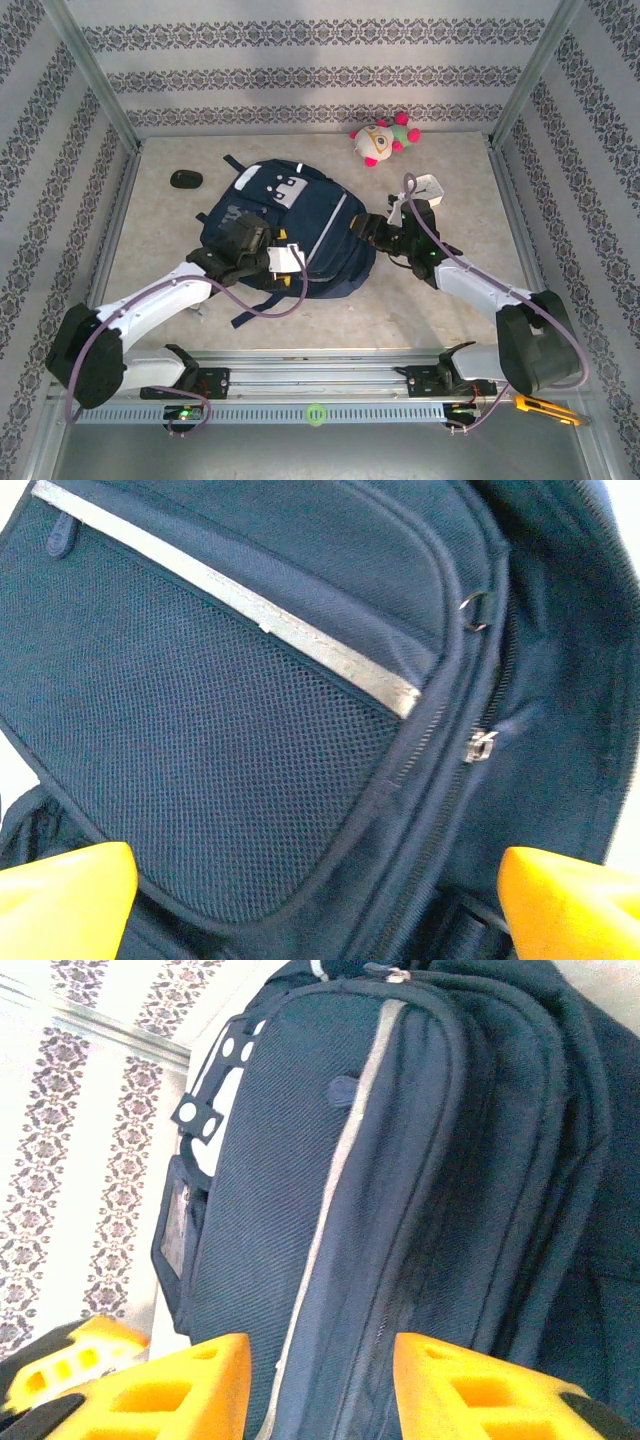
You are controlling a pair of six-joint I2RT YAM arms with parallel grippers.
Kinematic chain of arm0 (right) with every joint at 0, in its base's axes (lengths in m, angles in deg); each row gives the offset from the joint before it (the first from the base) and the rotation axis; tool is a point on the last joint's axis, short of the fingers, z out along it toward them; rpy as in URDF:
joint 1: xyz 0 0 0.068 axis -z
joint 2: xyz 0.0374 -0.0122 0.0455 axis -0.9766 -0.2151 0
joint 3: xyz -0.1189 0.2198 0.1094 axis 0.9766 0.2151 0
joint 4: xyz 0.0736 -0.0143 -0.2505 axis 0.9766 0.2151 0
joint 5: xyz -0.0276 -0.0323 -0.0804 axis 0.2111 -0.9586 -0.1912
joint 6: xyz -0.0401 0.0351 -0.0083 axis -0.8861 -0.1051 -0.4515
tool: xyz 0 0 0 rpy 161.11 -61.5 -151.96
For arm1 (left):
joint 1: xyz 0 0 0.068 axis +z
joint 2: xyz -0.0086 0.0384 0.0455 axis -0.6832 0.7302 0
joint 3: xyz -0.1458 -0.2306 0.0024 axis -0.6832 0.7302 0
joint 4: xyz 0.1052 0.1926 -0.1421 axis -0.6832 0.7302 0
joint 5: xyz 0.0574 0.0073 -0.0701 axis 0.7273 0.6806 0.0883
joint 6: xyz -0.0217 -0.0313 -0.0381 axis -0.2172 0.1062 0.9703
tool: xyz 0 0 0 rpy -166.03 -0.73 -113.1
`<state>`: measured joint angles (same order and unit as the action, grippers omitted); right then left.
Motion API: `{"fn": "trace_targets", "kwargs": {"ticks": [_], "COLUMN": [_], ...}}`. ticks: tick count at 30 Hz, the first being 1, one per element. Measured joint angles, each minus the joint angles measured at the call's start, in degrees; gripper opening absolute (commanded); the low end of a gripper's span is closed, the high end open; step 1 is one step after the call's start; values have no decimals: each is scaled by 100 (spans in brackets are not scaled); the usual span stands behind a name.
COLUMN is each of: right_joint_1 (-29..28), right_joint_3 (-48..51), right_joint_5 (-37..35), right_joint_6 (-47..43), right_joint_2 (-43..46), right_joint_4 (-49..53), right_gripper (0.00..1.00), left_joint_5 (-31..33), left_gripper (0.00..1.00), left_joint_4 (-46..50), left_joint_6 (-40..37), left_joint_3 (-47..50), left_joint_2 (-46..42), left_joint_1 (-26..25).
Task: Pack books, pencil case, and school supplies into a backpack
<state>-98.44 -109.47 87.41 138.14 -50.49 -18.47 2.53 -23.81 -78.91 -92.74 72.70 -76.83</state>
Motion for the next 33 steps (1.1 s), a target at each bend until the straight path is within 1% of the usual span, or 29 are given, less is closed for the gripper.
{"fn": "trace_targets", "kwargs": {"ticks": [3,6,8,9,10,11,13,15,16,19,23,26,28,30,33], "right_joint_1": [-42,-42,-42,-42,-42,-48,-90,-186,-269,-713,-1530,-2199,-2664,-2966,-3075], "right_joint_3": [85,140,168,177,188,192,192,192,192,192,190,190,192,192,192], "right_joint_5": [-2,-2,-2,-2,-2,-2,-15,-79,-162,-505,-1012,-1467,-1797,-2000,-2280], "right_joint_6": [-26,-68,-105,-109,-127,-136,-190,-321,-424,-793,-1217,-1298,-1248,-1163,-1036], "right_joint_2": [114,179,210,221,238,264,358,540,675,1233,1989,2205,2155,1980,1554], "right_joint_4": [13,79,120,133,153,188,275,435,562,973,1462,1731,1812,1845,1871], "right_gripper": [44,44,45,45,45,45,45,45,45,45,46,48,52,54,55], "left_joint_5": [7,-17,-20,-22,-31,-39,-125,-269,-361,-566,-758,-861,-903,-970,-1106], "left_gripper": [93,93,92,89,75,58,45,25,17,5,0,0,0,0,0], "left_joint_4": [-485,-765,-870,-896,-931,-942,-946,-944,-927,-925,-914,-833,-732,-638,-573], "left_joint_6": [-203,-341,-426,-459,-498,-518,-476,-227,-44,544,1270,1707,1928,2127,2382], "left_joint_3": [-4,-39,-90,-116,-149,-186,-208,-210,-219,-275,-385,-466,-525,-608,-710], "left_joint_2": [341,678,881,949,1021,1078,1121,1099,1069,907,662,619,619,629,678], "left_joint_1": [-2,-2,-2,-2,-2,-2,-2,-2,0,0,11,15,24,50,94]}}
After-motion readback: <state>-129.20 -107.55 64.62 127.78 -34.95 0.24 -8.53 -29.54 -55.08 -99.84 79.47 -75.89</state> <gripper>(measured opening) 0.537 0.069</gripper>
